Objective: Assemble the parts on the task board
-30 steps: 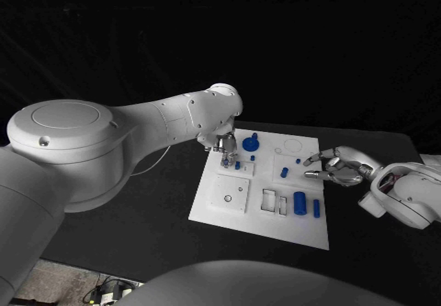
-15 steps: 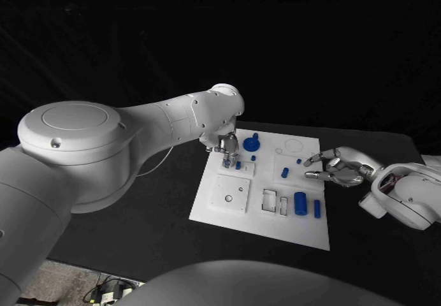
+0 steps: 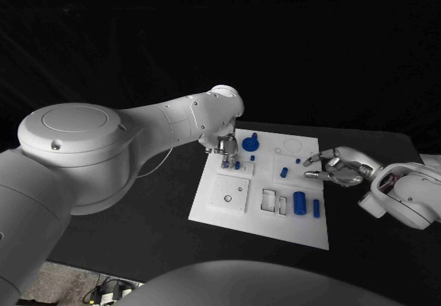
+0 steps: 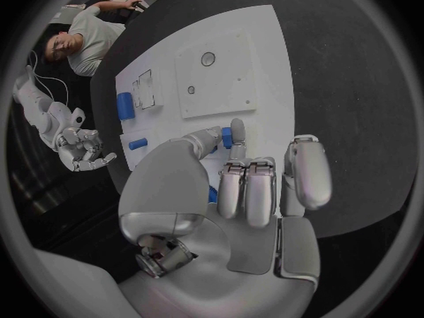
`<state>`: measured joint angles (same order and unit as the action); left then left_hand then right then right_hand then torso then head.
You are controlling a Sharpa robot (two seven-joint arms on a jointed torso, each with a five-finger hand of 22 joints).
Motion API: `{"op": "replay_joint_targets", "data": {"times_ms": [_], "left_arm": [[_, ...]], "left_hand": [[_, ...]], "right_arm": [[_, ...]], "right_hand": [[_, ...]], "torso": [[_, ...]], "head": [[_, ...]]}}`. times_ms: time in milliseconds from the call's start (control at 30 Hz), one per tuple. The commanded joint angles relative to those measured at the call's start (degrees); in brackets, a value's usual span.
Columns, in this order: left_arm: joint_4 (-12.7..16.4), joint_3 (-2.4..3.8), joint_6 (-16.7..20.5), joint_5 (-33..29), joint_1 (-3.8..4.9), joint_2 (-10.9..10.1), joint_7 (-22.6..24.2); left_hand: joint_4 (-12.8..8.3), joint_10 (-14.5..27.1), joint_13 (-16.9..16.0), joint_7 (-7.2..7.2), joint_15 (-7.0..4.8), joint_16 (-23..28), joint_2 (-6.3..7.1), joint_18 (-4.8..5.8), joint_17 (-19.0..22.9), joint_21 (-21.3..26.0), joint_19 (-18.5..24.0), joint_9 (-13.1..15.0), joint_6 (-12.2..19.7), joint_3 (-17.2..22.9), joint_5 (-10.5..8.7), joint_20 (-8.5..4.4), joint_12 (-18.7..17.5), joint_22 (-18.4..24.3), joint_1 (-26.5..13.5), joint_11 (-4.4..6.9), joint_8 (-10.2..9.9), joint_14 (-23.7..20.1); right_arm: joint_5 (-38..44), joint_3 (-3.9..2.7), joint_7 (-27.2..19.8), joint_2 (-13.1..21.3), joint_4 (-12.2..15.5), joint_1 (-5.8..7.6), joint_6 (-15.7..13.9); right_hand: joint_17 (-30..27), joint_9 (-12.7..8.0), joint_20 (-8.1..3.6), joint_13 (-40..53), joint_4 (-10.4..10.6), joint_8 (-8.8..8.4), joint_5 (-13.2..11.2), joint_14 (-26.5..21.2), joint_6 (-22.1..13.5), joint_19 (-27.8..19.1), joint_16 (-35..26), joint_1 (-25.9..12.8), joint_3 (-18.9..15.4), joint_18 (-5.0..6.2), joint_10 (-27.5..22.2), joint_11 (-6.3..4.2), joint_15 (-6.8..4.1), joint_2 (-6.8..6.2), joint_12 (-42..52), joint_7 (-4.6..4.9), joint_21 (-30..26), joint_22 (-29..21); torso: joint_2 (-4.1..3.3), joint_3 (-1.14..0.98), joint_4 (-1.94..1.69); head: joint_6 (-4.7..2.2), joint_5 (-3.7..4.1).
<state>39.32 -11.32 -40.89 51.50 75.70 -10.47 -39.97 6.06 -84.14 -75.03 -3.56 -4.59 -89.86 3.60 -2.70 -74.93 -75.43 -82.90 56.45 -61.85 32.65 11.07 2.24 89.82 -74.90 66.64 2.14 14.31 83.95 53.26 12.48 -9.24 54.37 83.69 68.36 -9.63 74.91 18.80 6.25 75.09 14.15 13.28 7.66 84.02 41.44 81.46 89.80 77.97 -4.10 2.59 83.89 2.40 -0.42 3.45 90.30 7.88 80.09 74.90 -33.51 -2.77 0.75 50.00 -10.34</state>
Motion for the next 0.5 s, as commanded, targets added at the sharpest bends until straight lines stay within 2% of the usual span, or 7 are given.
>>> {"op": "replay_joint_targets", "data": {"times_ms": [33, 67, 100, 167, 267, 400, 500], "left_arm": [[1.9, 0.09, 1.9, -0.3, 0.0, -1.3, -5.8], [3.0, 0.14, 2.9, -0.4, 0.03, -2.1, -5.1], [3.2, 0.16, 3.1, -0.4, 0.04, -2.3, -5.0], [6.7, 0.4, 5.3, -0.7, 0.27, -4.7, -3.3], [11.2, 0.62, 7.2, -1.1, 0.79, -7.7, -2.1], [18.4, 0.74, 8.7, -1.3, 2.07, -12.4, -1.6], [23.6, 0.76, 9.5, -1.4, 3.17, -15.7, -1.6]], "left_hand": [[-0.8, -5.9, -15.0, 2.2, 0.23, -0.1, -0.72, -0.51, -15.1, 0.2, 0.3, 0.3, -2.7, 0.8, -0.09, -0.06, 0.2, -10.8, 0.4, -0.12, 0.2, 6.0], [-1.0, -5.9, -15.0, 2.22, 0.23, -0.1, -0.61, -0.51, -15.1, 0.2, 0.3, 0.4, -2.7, 0.8, -0.04, -0.06, 0.2, -10.8, 0.5, -0.11, 0.3, 6.0], [-1.1, -5.9, -15.0, 2.23, 0.23, -0.1, -0.57, -0.51, -15.1, 0.2, 0.3, 0.4, -2.7, 0.8, -0.01, -0.06, 0.2, -10.8, 0.5, -0.11, 0.3, 6.0], [-1.8, -5.9, -15.0, 2.23, 0.2, -0.1, -0.02, -0.51, -15.1, 0.2, 0.3, 0.7, -2.4, 0.8, 0.25, -0.06, 0.2, -10.8, 0.9, -0.09, 0.3, 6.0], [-2.4, -5.9, -15.0, 2.14, 0.21, -0.1, 0.69, -0.51, -15.1, 0.2, 0.2, 0.8, -1.8, 0.8, 0.26, -0.08, 0.2, -10.8, 1.1, -0.11, 0.0, 6.0], [-3.1, -5.9, -15.0, 2.06, 0.23, -0.1, 1.72, -0.51, -15.1, 0.1, 0.2, 0.8, -1.4, 1.5, -1.05, -0.07, 0.2, -10.9, 1.6, -0.18, -0.4, 6.0], [-3.5, -5.9, -15.0, 2.04, 0.23, -0.1, 2.24, -0.51, -15.1, 0.1, 0.2, 0.8, -1.3, 2.0, -1.43, -0.08, 0.2, -10.9, 1.9, -0.18, -0.5, 6.0]], "right_arm": [[0.1, 0.0, -1.2, 0.2, 0.4, -0.02, -0.2], [0.1, 0.0, -1.6, 0.3, 0.5, -0.02, -0.5], [0.1, 0.0, -1.7, 0.3, 0.5, -0.02, -0.6], [0.1, 0.0, -3.0, 0.5, 0.8, -0.02, -1.7], [0.2, 0.0, -4.5, 0.5, 1.2, -0.02, -3.1], [0.4, 0.0, -6.6, 0.3, 2.0, -0.02, -5.1], [0.7, 0.0, -7.6, -0.1, 2.9, -0.03, -6.0]], "right_hand": [[15.1, -0.1, 0.01, 14.9, -0.5, -0.29, 0.6, 6.0, 0.4, -0.5, 0.2, 0.6, 0.2, 0.29, 6.1, 0.42, 0.24, 0.59, -0.3, -0.12, -0.1, 11.3], [15.1, -0.2, -0.01, 14.9, -1.0, -0.27, 2.1, 6.0, 0.5, -0.5, 0.2, 1.2, 0.4, 0.28, 6.1, 0.38, 0.2, 0.67, -0.3, -0.17, -0.1, 11.3], [15.1, -0.2, -0.02, 14.9, -1.2, -0.27, 2.5, 6.0, 0.5, -0.4, 0.2, 1.4, 0.4, 0.28, 6.1, 0.37, 0.18, 0.7, -0.3, -0.18, -0.1, 11.3], [15.1, -0.5, -0.13, 14.9, -2.4, -0.31, 7.1, 6.0, 0.7, -0.3, 0.2, 3.3, 1.2, 0.24, 6.1, 0.19, 0.03, 0.91, -0.3, -0.33, 0.1, 11.4], [15.1, -0.9, -0.3, 14.9, -3.6, -0.36, 11.9, 6.0, 1.1, 0.0, 0.2, 5.3, 2.1, 0.15, 6.1, -0.03, -0.16, 0.89, -0.3, -0.51, 0.4, 11.5], [15.1, -1.3, -0.53, 14.9, -4.7, -0.55, 16.2, 6.0, 1.3, 0.4, 0.2, 7.3, 3.5, 0.04, 6.1, -0.34, -0.42, 0.76, -0.3, -0.81, 0.8, 11.7], [15.1, -1.6, -0.65, 14.9, -5.1, -0.75, 17.3, 6.0, 1.2, 0.6, 0.2, 8.1, 4.2, -0.02, 6.1, -0.52, -0.56, 0.59, -0.3, -1.03, 1.0, 11.8]], "torso": [[0.09, -0.02, -0.08], [0.12, -0.03, -0.1], [0.13, -0.03, -0.11], [0.11, -0.02, -0.07], [0.07, 0.01, -0.16], [0.09, -0.04, -0.17], [0.1, -0.03, -0.16]], "head": [[0.0, 0.44], [0.0, 0.62], [0.0, 0.64], [0.0, 0.98], [0.0, 1.23], [0.0, 1.39], [0.0, 1.4]]}}
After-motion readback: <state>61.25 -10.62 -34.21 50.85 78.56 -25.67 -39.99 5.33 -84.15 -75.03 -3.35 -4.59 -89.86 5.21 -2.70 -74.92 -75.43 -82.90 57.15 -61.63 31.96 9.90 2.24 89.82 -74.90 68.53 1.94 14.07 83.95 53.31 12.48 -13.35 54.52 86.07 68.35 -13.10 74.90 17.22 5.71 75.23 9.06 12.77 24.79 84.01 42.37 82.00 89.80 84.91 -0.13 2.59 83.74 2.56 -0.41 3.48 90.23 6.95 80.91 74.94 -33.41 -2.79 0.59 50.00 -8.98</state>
